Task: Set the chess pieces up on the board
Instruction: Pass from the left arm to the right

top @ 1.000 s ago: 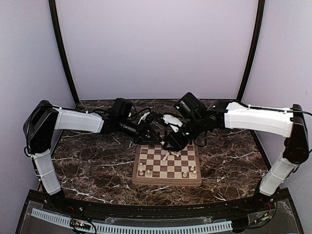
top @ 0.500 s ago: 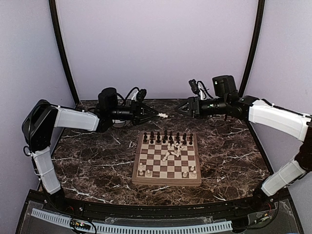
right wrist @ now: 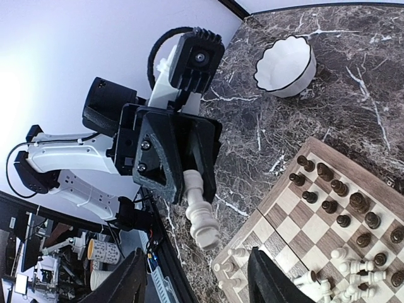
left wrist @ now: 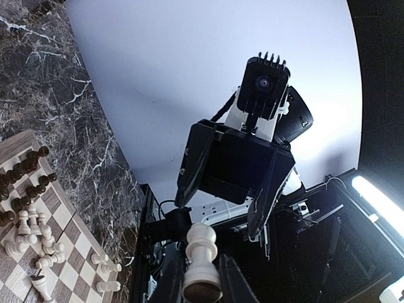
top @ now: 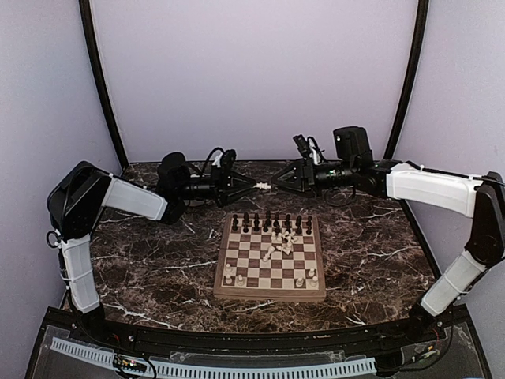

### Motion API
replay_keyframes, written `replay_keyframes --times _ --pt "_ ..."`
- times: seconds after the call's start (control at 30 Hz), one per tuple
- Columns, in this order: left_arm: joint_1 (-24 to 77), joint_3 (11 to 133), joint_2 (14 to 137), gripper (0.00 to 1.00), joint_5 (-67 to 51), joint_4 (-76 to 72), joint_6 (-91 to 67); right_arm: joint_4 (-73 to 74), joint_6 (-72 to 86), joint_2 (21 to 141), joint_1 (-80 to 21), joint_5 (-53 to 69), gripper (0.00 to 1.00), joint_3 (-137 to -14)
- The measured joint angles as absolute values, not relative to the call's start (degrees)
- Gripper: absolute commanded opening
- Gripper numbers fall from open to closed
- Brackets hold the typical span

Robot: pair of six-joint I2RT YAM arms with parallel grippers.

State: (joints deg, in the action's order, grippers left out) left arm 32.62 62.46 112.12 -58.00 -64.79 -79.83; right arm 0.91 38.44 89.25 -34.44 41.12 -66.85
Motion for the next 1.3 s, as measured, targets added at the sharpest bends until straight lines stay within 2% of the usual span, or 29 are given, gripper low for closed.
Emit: replay_keyframes --times 0.47,0.8,1.07,1.13,1.23,1.3 --pt "32.51 62.15 112.84 0.06 -58.02 -67.29 -82.08 -4.29 42.17 94.85 -34.63 43.55 0.42 -67.61" --pt "32.51 62.15 113.69 0.06 -58.11 -67.7 -83.02 -7.18 42.89 96.95 -34.92 45.23 0.37 -68.38" --pt "32.51 62.54 114.76 0.07 -58.33 -68.05 -83.24 -6.52 42.57 98.21 -35.18 45.84 0.23 -70.35" --pt "32.51 62.85 114.8 0.07 -58.59 -68.16 -83.24 -6.22 42.35 98.35 -35.18 45.87 0.24 -70.57" --pt "32.51 63.09 114.98 0.07 -58.78 -68.2 -83.22 -5.82 42.13 98.48 -35.18 45.93 0.35 -70.94" --pt "32.51 63.7 115.5 0.07 -58.94 -68.34 -83.22 -5.23 41.69 98.76 -35.2 46.19 0.38 -71.75"
